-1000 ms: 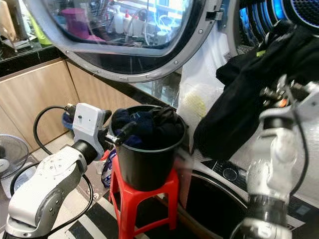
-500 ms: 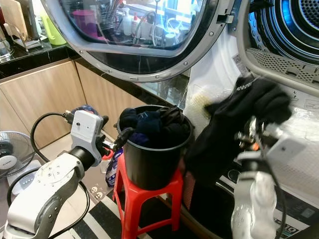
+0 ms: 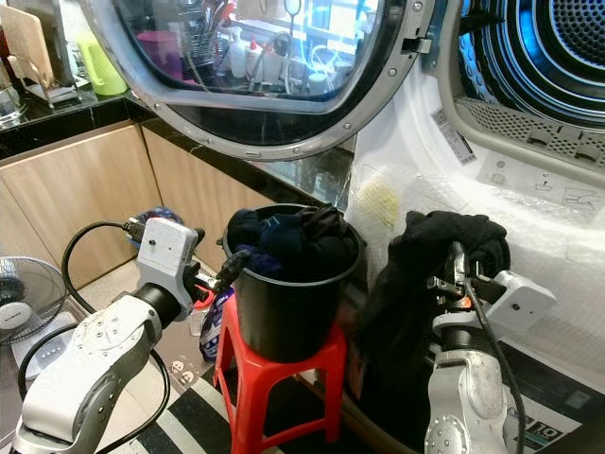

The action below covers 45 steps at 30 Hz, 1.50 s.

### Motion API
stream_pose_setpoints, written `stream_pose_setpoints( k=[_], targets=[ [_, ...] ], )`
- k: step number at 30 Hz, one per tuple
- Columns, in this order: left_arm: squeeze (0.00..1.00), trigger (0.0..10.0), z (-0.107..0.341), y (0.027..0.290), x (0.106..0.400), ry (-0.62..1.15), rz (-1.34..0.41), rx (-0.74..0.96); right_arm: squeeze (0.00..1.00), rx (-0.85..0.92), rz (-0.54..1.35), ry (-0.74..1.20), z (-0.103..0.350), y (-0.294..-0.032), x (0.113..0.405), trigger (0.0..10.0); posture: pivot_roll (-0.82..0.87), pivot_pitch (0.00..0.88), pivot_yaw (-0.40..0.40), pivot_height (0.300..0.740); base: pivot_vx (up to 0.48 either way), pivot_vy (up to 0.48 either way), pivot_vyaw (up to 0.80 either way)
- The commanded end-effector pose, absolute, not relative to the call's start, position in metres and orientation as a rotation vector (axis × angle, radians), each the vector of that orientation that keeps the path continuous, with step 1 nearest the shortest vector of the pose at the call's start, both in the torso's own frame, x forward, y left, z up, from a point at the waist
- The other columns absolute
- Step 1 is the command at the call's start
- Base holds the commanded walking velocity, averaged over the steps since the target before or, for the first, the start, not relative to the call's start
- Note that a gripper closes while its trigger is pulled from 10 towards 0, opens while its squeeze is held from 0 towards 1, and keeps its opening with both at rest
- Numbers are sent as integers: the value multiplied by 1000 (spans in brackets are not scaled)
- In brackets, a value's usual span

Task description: Clothes washing

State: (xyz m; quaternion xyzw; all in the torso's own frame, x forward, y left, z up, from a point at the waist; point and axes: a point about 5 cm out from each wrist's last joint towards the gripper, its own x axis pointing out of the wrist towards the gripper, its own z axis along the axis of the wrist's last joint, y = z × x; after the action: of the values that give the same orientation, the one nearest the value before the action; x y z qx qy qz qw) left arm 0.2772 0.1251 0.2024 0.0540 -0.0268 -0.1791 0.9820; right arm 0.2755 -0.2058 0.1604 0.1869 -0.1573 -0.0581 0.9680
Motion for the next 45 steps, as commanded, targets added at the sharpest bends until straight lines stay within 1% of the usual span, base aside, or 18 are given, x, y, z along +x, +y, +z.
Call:
stream_pose_setpoints(
  k=[1, 16, 30, 37, 38, 39, 41, 45],
  targets=[
    [0, 10000, 204, 125, 276, -68, -365, 114, 0, 361, -111, -369, 175, -206, 275, 10000, 72, 28, -56, 740, 0, 0, -738],
    [0, 10000, 202, 126, 276, -58, -341, 101, 0, 358, -104, -345, 176, -204, 281, 10000, 75, 35, -67, 740, 0, 0, -733],
    [0, 10000, 201, 129, 275, -51, -331, 85, 0, 358, -91, -358, 179, -201, 281, 10000, 77, 33, -72, 740, 0, 0, 0],
    [0, 10000, 205, 132, 274, -71, -323, 86, 0, 371, -92, -403, 187, -201, 280, 10000, 82, 25, -73, 740, 0, 0, 0],
    [0, 10000, 211, 131, 271, -101, -337, 100, 0, 393, -125, -467, 198, -209, 279, 10000, 85, 24, -76, 740, 0, 0, 0],
    [0, 10000, 211, 131, 271, -101, -337, 100, 0, 393, -125, -467, 198, -209, 279, 10000, 85, 24, -76, 740, 0, 0, 0],
    [0, 10000, 221, 132, 269, -135, -344, 103, 0, 387, -165, -527, 214, -222, 279, 10000, 84, 18, -73, 740, 0, 0, 0],
    [0, 10000, 220, 134, 268, -136, -342, 112, 0, 361, -153, -527, 214, -225, 276, 10000, 83, 15, -73, 740, 0, 0, 0]
  ],
)
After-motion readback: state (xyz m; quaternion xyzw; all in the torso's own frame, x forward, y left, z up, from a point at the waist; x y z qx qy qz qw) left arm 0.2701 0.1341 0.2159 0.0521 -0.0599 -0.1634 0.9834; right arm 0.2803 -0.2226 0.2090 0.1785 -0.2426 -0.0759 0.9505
